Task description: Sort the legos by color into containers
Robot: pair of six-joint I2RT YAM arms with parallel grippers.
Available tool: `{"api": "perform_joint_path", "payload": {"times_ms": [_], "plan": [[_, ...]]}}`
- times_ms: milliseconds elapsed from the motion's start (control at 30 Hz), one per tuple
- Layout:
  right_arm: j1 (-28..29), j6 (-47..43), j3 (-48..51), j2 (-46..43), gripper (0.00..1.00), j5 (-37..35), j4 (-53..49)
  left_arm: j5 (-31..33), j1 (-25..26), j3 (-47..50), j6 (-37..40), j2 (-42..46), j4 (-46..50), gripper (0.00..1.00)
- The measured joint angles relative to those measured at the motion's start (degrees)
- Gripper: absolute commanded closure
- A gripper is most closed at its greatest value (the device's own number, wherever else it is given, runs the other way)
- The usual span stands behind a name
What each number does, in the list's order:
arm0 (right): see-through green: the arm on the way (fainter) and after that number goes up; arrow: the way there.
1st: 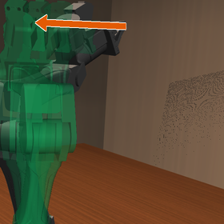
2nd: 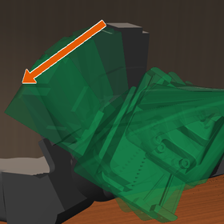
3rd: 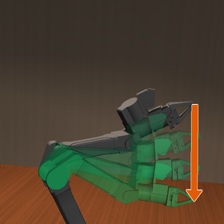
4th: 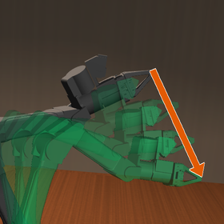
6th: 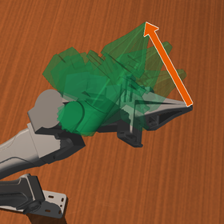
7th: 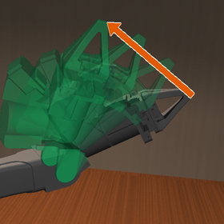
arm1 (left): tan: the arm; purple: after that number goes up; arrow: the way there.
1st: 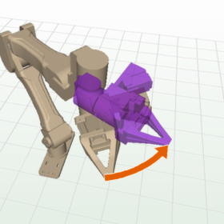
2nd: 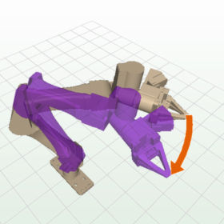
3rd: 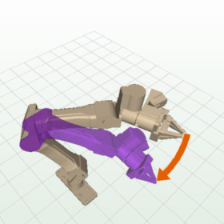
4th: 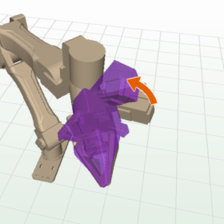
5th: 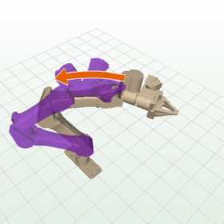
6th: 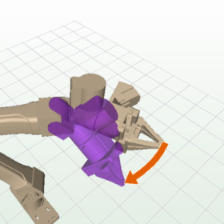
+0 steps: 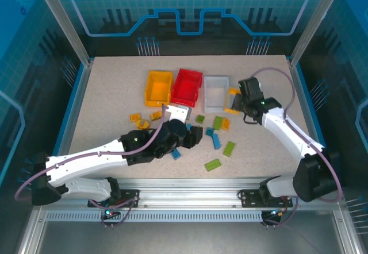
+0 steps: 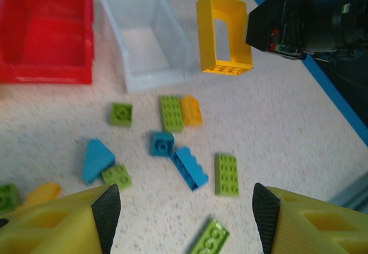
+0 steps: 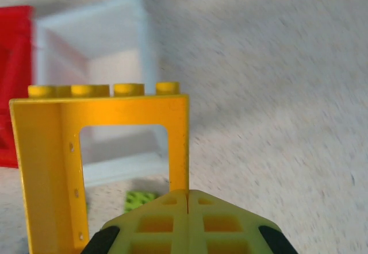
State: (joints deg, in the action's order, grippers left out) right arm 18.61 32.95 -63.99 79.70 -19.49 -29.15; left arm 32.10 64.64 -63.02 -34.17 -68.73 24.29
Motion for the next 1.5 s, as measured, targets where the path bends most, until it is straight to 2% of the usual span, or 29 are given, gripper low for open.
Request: {"api": "perform_joint_path", "payload": {"times_ms": [133, 333, 633, 800, 967, 1133, 1367, 1500], "plan": [[0.52, -4.85, -13.05, 12.07, 1.0, 0.63, -2.01, 4.09, -1.2, -4.31, -0.39, -1.22, 3.8, 0.33], [0.5, -8.59, -27.04, 29.42, 1.0, 1.55, -7.65, 5.86, -1.88, -4.44, -0.81, -1.49, 7.82, 0.33], [0.48, -9.7, -38.21, 42.03, 1.0, 3.67, -13.09, 6.1, -2.05, -2.84, -3.56, -1.18, 11.3, 0.33], [0.48, -9.84, -40.48, 44.78, 0.75, 4.98, -14.34, 6.01, -2.75, -1.25, -5.2, -1.18, 13.0, 0.33], [0.52, -9.81, -40.54, 44.61, 0.59, 5.18, -14.84, 5.05, -4.35, 0.61, -6.97, -1.18, 15.17, 0.33], [0.83, -9.68, -39.65, 40.19, 0.56, 5.07, -15.08, 3.19, -6.45, 1.55, -8.11, -1.2, 16.83, 0.33], [3.58, -9.9, -35.26, 22.05, 0.53, 5.03, -12.98, -3.06, -15.32, 5.35, -10.36, -0.92, 18.23, 0.33], [8.2, -10.6, -25.18, 8.39, 0.47, 7.13, -7.58, -8.66, -23.89, 9.49, -12.33, 0.76, 18.8, 0.34]]}}
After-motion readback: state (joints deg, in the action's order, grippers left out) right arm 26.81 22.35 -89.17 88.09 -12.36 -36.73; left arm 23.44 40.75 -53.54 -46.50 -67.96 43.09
